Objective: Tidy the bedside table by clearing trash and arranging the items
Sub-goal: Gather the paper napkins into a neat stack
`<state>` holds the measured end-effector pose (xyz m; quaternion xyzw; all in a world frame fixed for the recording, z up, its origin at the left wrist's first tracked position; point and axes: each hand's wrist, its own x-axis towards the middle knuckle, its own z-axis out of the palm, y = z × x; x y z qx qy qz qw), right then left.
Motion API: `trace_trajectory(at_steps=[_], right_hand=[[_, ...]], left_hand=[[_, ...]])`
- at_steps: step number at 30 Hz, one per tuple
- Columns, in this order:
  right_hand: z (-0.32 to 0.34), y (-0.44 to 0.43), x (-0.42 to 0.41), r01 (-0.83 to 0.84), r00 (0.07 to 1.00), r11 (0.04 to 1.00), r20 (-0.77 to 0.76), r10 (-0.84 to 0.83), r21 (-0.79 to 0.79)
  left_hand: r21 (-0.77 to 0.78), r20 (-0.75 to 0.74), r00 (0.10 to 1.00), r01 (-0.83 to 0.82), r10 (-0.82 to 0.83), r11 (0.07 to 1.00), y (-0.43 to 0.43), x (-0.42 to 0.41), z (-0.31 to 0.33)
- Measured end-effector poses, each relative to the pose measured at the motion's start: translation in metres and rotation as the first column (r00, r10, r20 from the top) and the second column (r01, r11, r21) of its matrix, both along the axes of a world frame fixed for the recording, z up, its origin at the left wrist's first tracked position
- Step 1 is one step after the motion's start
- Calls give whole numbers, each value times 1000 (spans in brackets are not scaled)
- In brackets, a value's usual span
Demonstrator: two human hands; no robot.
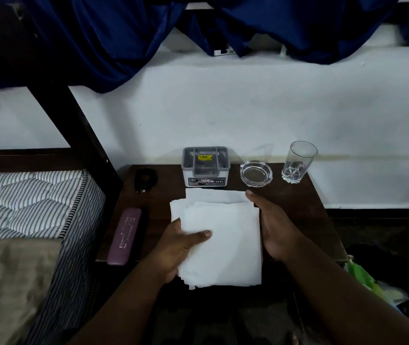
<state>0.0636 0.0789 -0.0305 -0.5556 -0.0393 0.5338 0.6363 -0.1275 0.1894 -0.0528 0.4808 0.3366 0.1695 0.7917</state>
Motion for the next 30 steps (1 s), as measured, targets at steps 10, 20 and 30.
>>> trace_trajectory(at_steps=[10,20,30], right_hand=[[9,20,4,154,851,978,483,-203,139],[61,21,5,62,525,975,824,-212,212],[121,33,-12,96,288,975,932,-218,199]], left_hand=[[-79,99,995,30,-22,996,-4,6,-6],[-167,233,971,92,-51,982,-7,17,9],[-191,310,950,114,-50,975,-5,12,27]])
